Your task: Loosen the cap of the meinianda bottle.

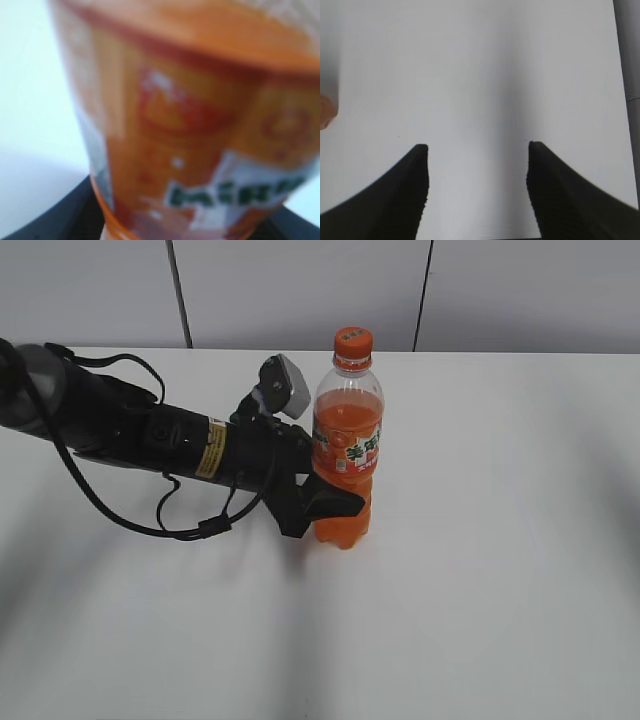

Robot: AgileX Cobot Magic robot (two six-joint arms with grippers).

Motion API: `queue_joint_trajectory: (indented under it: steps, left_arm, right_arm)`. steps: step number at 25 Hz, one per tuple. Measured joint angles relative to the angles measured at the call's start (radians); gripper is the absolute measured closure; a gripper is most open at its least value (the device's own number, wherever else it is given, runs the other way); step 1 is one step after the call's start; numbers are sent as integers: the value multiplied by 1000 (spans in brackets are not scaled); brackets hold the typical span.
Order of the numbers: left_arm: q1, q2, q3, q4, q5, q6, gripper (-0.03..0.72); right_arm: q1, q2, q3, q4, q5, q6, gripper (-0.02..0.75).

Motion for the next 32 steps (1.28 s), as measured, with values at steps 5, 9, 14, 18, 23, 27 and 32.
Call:
queue_joint_trajectory:
  steps: [5,9,14,18,23,27,32]
  left_arm:
    - [0,0,0,0,0,0,270]
    - [0,0,0,0,-1,0,270]
    - [0,0,0,0,-1,0,270]
    - [0,0,0,0,-1,0,270]
    - [0,0,0,0,-2,0,270]
    - [0,0,0,0,-2,0,270]
    - [0,0,0,0,-2,0,270]
  right_arm:
    - [0,98,-66,0,0,-11,276]
    - [0,174,-142,0,1,-14,276]
    - [0,271,-234,0,1,-16,276]
    - [0,337,-294,0,1,-16,276]
    - [0,386,-351,0,1,-17,276]
    - [0,402,-367,48,1,-21,276]
    - [19,407,-368,126,1,-52,276]
